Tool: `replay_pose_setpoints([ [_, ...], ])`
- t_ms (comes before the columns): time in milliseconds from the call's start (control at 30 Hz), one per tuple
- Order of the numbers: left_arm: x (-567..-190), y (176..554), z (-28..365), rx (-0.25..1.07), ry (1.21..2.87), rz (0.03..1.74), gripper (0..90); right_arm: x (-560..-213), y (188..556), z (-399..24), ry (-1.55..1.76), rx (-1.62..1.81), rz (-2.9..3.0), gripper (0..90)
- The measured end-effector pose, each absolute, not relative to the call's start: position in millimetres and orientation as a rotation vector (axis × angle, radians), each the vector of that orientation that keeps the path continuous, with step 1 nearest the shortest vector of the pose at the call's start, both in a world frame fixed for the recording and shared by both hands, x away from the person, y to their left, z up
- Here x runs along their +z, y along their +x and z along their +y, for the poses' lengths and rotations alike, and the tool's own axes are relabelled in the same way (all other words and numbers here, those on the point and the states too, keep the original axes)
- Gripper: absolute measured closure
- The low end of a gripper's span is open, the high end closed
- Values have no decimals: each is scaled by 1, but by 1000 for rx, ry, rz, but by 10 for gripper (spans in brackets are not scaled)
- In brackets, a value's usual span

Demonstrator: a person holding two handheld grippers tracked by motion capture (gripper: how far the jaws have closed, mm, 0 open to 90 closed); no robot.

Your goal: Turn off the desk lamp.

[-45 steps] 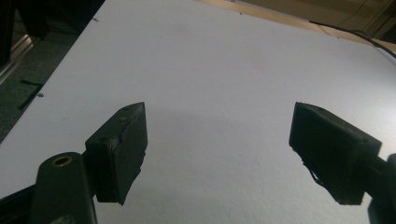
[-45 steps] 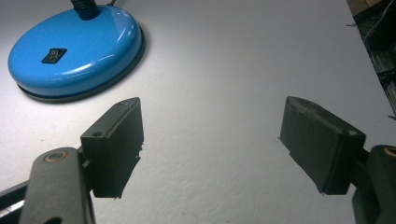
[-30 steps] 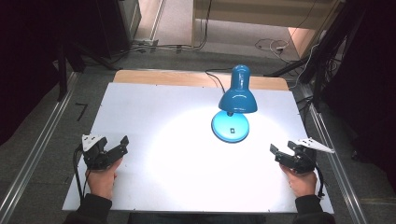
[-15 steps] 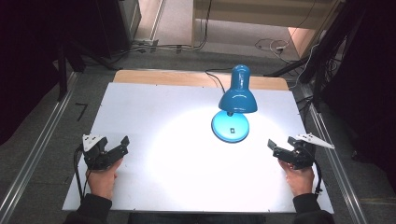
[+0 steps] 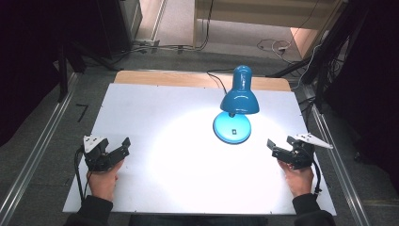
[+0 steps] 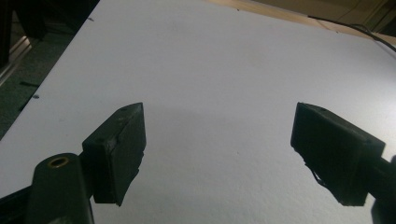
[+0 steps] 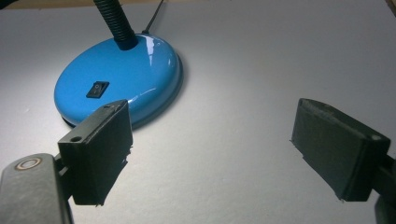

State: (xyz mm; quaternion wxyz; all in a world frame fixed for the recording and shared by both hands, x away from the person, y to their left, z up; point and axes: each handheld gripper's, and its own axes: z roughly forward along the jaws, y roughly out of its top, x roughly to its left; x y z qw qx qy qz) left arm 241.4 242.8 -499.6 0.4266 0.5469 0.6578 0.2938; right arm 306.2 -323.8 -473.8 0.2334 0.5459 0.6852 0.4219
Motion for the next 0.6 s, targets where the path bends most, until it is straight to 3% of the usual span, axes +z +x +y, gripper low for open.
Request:
replay_pose_setpoints([
  [600, -499, 240, 244, 726, 1363, 1640, 186, -472, 317, -300, 1463, 1138, 1952, 113],
])
